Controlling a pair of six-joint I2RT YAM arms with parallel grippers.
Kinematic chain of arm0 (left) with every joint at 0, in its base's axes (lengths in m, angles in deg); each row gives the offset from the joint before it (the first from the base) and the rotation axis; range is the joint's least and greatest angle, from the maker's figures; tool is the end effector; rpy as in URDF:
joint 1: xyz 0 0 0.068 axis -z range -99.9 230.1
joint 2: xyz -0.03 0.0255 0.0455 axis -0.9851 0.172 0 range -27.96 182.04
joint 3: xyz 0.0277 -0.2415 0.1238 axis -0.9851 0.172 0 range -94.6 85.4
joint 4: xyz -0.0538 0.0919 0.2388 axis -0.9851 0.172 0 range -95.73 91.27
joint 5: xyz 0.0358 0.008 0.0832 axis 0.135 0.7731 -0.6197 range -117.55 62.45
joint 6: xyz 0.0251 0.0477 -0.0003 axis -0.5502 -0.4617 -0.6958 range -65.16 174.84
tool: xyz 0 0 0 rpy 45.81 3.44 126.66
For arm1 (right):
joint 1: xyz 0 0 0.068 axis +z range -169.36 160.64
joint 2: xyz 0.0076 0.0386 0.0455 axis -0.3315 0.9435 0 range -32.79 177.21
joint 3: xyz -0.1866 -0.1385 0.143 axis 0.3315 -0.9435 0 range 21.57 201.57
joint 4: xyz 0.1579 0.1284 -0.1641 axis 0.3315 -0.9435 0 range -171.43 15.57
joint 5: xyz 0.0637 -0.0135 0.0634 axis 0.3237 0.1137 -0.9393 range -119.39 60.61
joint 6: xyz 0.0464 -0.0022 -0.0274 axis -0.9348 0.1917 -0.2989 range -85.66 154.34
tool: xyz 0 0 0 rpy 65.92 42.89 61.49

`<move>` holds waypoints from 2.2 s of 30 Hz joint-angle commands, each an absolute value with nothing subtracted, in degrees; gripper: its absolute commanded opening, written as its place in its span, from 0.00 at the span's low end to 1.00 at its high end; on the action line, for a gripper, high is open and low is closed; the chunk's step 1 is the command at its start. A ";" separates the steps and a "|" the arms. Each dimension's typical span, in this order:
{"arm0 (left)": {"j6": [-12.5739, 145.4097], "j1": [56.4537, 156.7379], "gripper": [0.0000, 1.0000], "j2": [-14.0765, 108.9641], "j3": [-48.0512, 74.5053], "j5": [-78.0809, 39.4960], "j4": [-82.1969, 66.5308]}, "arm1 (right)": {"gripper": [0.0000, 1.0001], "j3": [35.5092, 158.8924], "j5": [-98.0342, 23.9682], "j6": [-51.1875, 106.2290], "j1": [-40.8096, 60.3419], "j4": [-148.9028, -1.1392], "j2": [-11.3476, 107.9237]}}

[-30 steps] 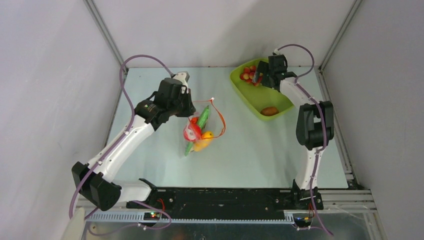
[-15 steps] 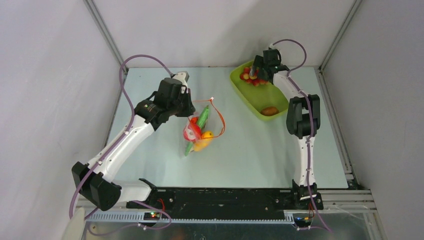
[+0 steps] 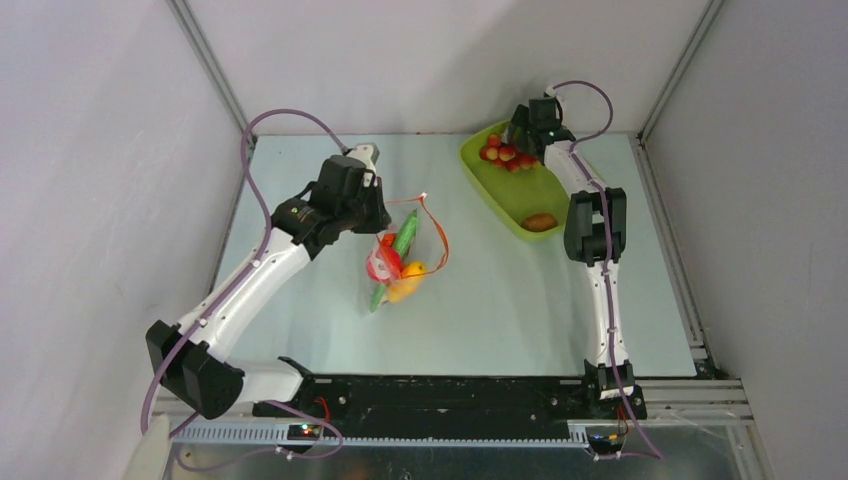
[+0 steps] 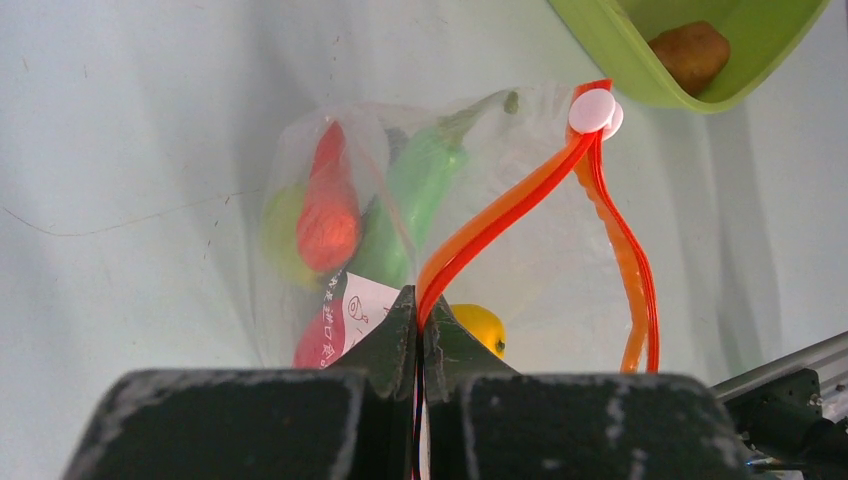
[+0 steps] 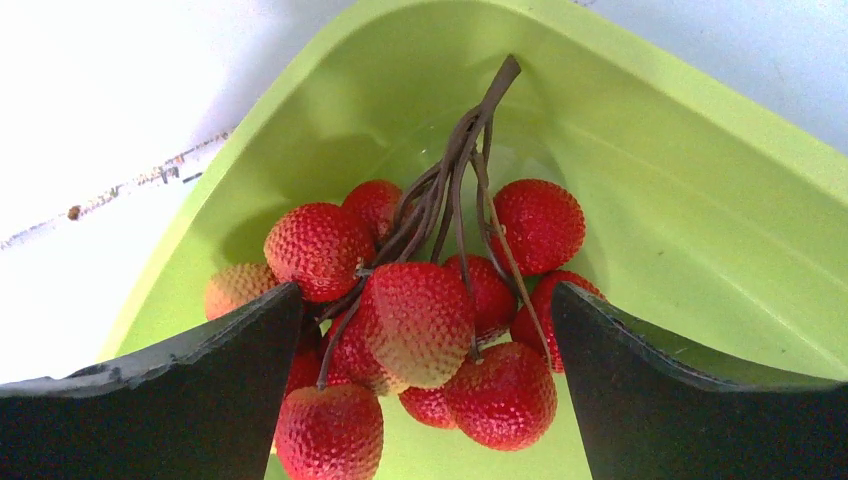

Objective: Place the food in the zip-top bag and seal the zipper
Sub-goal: Pick up the fake fruit from the bin.

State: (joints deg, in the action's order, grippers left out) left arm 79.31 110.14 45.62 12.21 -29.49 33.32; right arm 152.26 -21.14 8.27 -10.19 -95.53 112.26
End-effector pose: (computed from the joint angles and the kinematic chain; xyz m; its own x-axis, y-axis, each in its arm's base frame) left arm 0.2391 -0.1369 0.3555 -0.6985 -0.0742 -0.7118 0.2071 0.9311 -0.3003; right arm 0.5710 0.0870 0.1987 -0.5331 0.3545 -0.7682 0.2137 0.9350 0.2831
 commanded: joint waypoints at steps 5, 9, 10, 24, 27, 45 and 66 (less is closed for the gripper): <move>79.49 109.56 0.03 46.38 11.35 -30.34 32.20 | 0.91 155.37 -21.21 2.07 -10.80 -95.14 114.86; 79.48 109.54 0.03 46.31 11.42 -30.41 32.16 | 0.73 154.45 -21.99 1.19 -10.84 -95.34 114.49; 79.46 109.54 0.03 46.24 11.40 -30.39 32.16 | 0.67 153.93 -21.74 0.98 -10.86 -95.08 114.29; 79.92 109.54 0.02 46.08 11.62 -31.05 32.15 | 0.06 139.46 -20.36 0.98 -10.76 -83.20 105.50; 79.99 109.56 0.02 46.27 11.73 -30.82 32.01 | 0.03 136.52 -20.04 2.31 -10.75 -80.51 102.12; 80.40 109.55 0.01 45.75 11.42 -30.46 32.16 | 0.00 106.00 -22.17 9.59 -11.09 -75.06 78.77; 80.71 109.53 0.01 44.53 11.40 -30.35 32.52 | 0.00 102.94 -33.77 20.66 -13.42 -99.61 63.13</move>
